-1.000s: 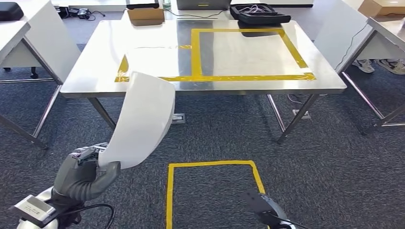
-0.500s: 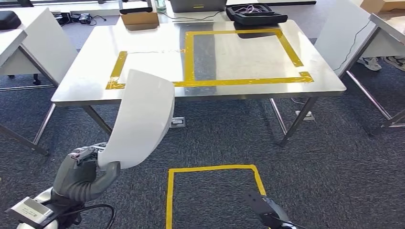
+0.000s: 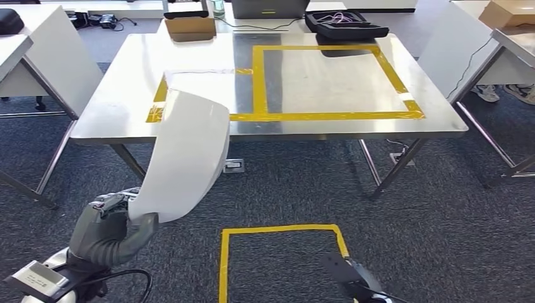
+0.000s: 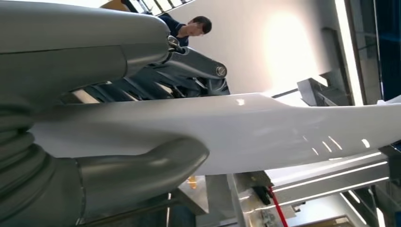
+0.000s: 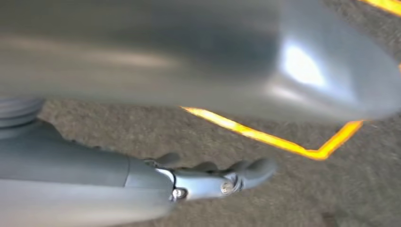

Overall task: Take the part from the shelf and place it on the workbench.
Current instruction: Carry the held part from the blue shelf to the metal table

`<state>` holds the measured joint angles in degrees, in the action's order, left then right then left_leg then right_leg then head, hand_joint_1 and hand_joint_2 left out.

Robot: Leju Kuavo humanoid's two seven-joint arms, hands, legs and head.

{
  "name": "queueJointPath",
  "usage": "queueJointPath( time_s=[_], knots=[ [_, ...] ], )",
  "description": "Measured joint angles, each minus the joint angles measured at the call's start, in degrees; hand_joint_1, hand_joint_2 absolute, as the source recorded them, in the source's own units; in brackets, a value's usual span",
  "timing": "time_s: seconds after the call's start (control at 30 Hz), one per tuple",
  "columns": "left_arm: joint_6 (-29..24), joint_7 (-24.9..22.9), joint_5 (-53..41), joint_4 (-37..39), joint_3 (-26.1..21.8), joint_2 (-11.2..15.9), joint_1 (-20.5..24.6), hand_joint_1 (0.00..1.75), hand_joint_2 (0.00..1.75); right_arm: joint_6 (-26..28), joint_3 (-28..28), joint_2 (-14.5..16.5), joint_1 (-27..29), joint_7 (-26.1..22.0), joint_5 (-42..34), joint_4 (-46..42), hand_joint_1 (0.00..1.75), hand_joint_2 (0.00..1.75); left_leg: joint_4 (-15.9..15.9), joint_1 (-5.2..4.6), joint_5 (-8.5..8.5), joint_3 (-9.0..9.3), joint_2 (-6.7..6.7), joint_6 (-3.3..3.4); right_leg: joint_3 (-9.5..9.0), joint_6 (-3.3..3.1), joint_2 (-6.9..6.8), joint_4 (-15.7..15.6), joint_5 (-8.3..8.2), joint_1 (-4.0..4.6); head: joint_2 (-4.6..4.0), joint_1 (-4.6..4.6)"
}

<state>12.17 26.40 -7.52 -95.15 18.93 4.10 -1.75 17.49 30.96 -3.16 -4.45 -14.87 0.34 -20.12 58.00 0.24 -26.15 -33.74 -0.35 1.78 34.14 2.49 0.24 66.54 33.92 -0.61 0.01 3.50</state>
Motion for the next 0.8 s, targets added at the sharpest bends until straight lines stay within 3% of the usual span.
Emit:
queueJointPath(
  time_s=[0.07,0.1,0.13,0.2,0.23,0.3,0.4,0.47,0.53,0.57,0.6,0.63,0.7,0.73,0.8],
  knots=[
    [0.16,0.00,0.00,0.22,0.01,-0.10,0.00,1.75,1.75,0.05,-0.01,-0.20,0.21,0.08,0.01,0.01,0.00,0.00,0.03,-0.03,-0.42,0.35,-0.01,0.19,4.47,0.20,0.00,6.41,1.39,-0.04,0.00,-0.02],
    [0.20,0.00,0.00,0.35,0.02,-0.12,0.00,1.75,1.75,0.06,-0.01,-0.25,0.32,0.09,0.01,0.02,0.00,0.00,0.04,-0.03,-0.66,0.60,-0.05,0.17,5.56,0.23,0.00,7.11,0.61,-0.07,0.00,-0.02],
    [0.20,0.00,0.00,0.44,0.02,-0.14,0.00,1.75,1.75,0.07,-0.01,-0.28,0.37,0.10,0.02,0.02,0.00,0.00,0.06,-0.02,-0.93,0.95,-0.08,0.10,5.51,0.22,0.00,5.59,-1.27,-0.11,0.00,-0.02],
    [0.20,0.00,0.00,0.51,0.01,-0.18,0.00,1.75,1.75,0.07,-0.01,-0.34,0.37,0.10,0.06,0.02,0.00,0.00,0.16,-0.06,-1.63,1.75,-0.11,-0.26,2.99,0.08,-0.03,-1.55,-6.05,-0.19,0.01,-0.02],
    [0.20,0.00,0.01,0.50,0.01,-0.20,0.00,1.75,1.75,0.07,-0.01,-0.36,0.32,0.11,0.11,0.01,0.00,0.00,0.29,-0.16,-1.98,1.99,-0.15,-0.56,1.67,-0.14,-0.02,-4.85,-7.51,-0.14,0.01,-0.02],
    [0.21,0.00,0.02,0.49,-0.01,-0.21,0.00,1.75,1.75,0.06,-0.01,-0.40,0.30,0.19,0.26,0.01,0.00,0.00,0.36,-0.35,-2.46,2.15,-0.20,-1.23,0.49,-0.75,0.00,-7.76,-7.92,0.03,0.01,0.02],
    [0.22,0.01,0.02,0.34,-0.05,-0.21,-0.01,1.75,1.75,0.03,-0.01,-0.43,0.31,0.27,0.45,0.00,0.00,0.00,0.67,-0.23,-3.12,2.29,-0.15,-2.27,0.04,-1.90,0.03,-8.18,-7.54,0.02,0.02,0.06],
    [0.22,0.01,0.03,0.21,-0.09,-0.21,0.00,1.75,1.75,0.02,-0.01,-0.46,0.25,0.27,0.52,-0.02,0.00,0.00,4.64,-0.09,-5.16,0.68,-0.04,-2.90,-0.70,-2.61,-0.02,-8.45,-7.29,-0.16,0.01,0.14],
    [0.22,0.01,0.04,0.25,-0.09,-0.20,-0.11,1.75,1.75,0.02,-0.01,-0.49,0.24,0.28,0.56,-0.01,0.00,0.00,12.24,0.02,-8.16,-3.40,0.02,-3.26,-1.23,-2.96,-0.09,-8.47,-6.83,-0.11,0.01,0.20],
    [0.22,0.00,0.04,0.30,-0.10,-0.19,-0.20,1.75,1.75,0.02,-0.01,-0.49,0.27,0.29,0.57,-0.01,0.00,0.00,15.32,0.05,-8.85,-5.39,0.02,-3.34,-1.46,-2.99,-0.09,-8.47,-6.59,-0.08,0.02,0.20],
    [0.22,0.01,0.04,0.33,-0.10,-0.19,-0.26,1.75,1.75,0.02,-0.01,-0.49,0.29,0.31,0.56,-0.01,0.00,0.00,16.61,0.05,-8.40,-6.60,0.02,-3.34,-1.76,-2.98,-0.07,-8.46,-6.33,-0.06,0.02,0.21],
    [0.22,0.01,0.04,0.36,-0.11,-0.18,-0.29,1.75,1.75,0.02,-0.01,-0.49,0.31,0.33,0.55,-0.01,0.00,0.00,15.71,0.05,-6.82,-6.70,0.02,-3.26,-2.14,-2.93,-0.03,-8.46,-6.04,-0.04,0.01,0.20],
    [0.23,0.02,0.04,0.37,-0.11,-0.19,-0.29,1.75,1.75,0.02,-0.01,-0.47,0.32,0.36,0.45,-0.01,0.00,0.00,8.67,0.02,-1.84,-4.22,0.04,-2.84,-3.06,-2.67,0.05,-8.45,-5.37,-0.04,0.01,0.21],
    [0.26,0.02,0.04,0.37,-0.11,-0.19,-0.28,1.75,1.75,0.02,-0.02,-0.46,0.31,0.34,0.35,-0.01,0.00,0.00,4.96,-0.09,-0.23,-2.65,0.05,-2.55,-3.39,-2.41,0.10,-8.39,-5.00,0.06,0.00,0.21],
    [0.32,0.02,0.03,0.40,-0.11,-0.17,-0.30,1.75,1.75,0.02,-0.07,-0.44,0.31,0.30,0.16,-0.01,0.00,0.00,1.11,-0.27,0.69,-1.05,0.01,-1.93,-3.61,-1.82,0.11,-8.37,-4.51,0.19,0.00,0.14]
  ],
)
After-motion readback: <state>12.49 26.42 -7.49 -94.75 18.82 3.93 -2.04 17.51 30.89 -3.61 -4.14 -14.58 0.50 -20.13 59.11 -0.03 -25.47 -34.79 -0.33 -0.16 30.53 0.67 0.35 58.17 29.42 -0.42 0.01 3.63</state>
